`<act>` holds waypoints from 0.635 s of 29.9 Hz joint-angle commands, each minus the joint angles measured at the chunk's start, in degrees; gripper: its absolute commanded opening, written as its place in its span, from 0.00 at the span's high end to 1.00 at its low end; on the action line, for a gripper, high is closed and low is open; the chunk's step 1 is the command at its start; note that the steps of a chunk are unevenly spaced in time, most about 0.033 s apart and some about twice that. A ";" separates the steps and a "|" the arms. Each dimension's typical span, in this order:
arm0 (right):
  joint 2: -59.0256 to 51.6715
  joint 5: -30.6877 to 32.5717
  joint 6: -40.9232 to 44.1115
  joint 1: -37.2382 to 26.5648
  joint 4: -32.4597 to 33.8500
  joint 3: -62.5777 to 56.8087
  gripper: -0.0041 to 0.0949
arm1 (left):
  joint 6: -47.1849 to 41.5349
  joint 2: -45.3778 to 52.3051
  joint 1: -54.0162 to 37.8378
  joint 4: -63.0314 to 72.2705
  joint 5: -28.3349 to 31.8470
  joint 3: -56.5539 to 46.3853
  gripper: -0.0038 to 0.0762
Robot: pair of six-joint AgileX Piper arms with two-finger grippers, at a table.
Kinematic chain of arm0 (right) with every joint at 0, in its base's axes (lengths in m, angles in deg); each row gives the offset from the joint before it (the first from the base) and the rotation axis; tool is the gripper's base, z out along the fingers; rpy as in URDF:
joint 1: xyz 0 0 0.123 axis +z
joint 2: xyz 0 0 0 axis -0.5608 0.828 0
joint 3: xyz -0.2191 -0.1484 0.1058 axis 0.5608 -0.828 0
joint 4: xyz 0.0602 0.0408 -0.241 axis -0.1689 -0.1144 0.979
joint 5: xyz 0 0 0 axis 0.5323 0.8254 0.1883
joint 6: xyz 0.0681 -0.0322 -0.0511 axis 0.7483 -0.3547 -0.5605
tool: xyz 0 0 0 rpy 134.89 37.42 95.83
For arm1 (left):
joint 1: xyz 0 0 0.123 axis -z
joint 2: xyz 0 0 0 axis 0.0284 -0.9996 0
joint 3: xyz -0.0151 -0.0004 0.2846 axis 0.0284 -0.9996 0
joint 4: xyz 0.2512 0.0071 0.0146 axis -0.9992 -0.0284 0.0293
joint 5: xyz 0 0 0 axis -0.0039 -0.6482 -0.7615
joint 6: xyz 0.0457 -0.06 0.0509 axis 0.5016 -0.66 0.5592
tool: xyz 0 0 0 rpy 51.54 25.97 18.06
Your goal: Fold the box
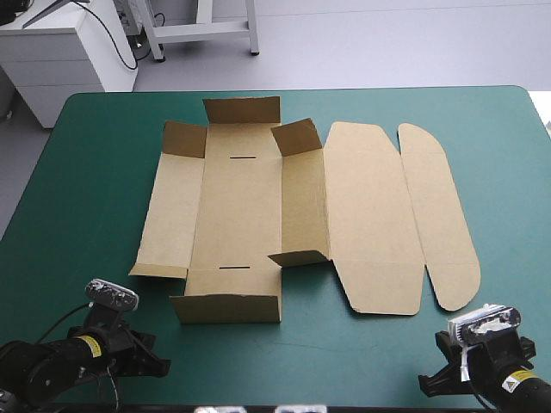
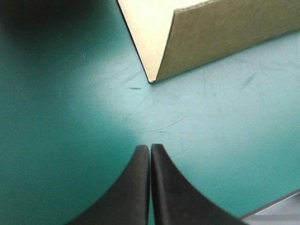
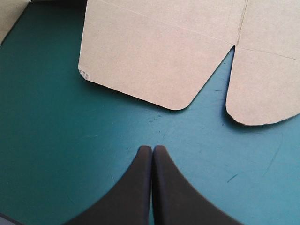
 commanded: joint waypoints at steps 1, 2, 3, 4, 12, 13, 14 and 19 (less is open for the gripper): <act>0.68 -2.98 -0.03 0.06 -1.02 1.20 0.97 | -0.23 0.06 -0.09 0.77 1.83 1.87 0.96; 0.68 -2.98 -0.03 0.06 -1.02 1.20 0.97 | -0.23 0.06 -0.09 0.77 1.83 1.87 0.96; 0.68 -2.98 -0.03 0.06 -1.02 1.20 0.97 | -0.23 0.06 -0.09 0.77 1.83 1.87 0.96; 0.68 -2.98 -0.03 0.06 -1.02 1.20 0.97 | -0.23 0.06 -0.09 0.77 1.83 1.87 0.96; 0.68 -2.98 -0.03 0.06 -1.02 1.20 0.97 | -0.23 0.06 -0.09 1.81 -0.29 1.87 0.96; 0.68 -2.98 -0.03 0.06 -1.02 1.20 0.97 | -0.23 0.06 -0.09 1.94 -0.58 1.87 0.96; 0.68 -2.98 -0.03 0.06 -1.02 1.20 0.97 | -0.23 0.06 -0.09 2.06 -0.58 1.87 0.96; 0.68 -2.98 -0.03 0.06 -1.02 1.20 0.97 | 1.21 0.06 -0.09 2.06 -0.18 2.28 0.96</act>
